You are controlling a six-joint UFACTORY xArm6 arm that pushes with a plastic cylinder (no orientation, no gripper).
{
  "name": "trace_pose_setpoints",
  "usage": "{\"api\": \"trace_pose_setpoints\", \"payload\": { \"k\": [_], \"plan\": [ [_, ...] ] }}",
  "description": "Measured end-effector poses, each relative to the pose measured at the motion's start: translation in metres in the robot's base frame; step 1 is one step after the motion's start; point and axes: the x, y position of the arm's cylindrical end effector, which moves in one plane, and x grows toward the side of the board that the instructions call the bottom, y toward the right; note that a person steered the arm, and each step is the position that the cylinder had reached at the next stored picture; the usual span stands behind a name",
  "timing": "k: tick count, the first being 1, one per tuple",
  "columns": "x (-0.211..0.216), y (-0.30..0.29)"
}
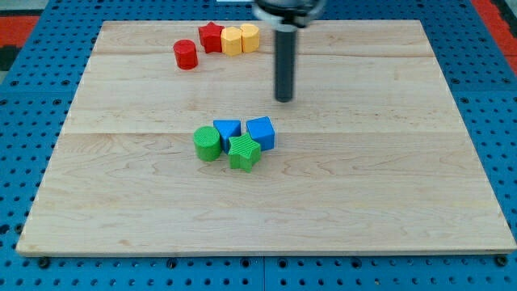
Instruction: Slide the green star left side of the blue triangle
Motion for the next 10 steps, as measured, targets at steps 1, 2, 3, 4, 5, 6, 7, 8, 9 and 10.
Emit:
{"api": "trace_pose_setpoints", "payload": {
  "k": [1,2,3,4,5,6,7,8,9,10],
  "plan": [
    [0.072,0.041],
    [0.101,0.017],
    [0.12,-0.015],
    [0.123,-0.074],
    [0.088,-0.074],
    [0.105,-0.115],
    [0.105,-0.121],
    [0.095,-0.121],
    [0.098,-0.149],
    [0.085,-0.166]
  ]
}}
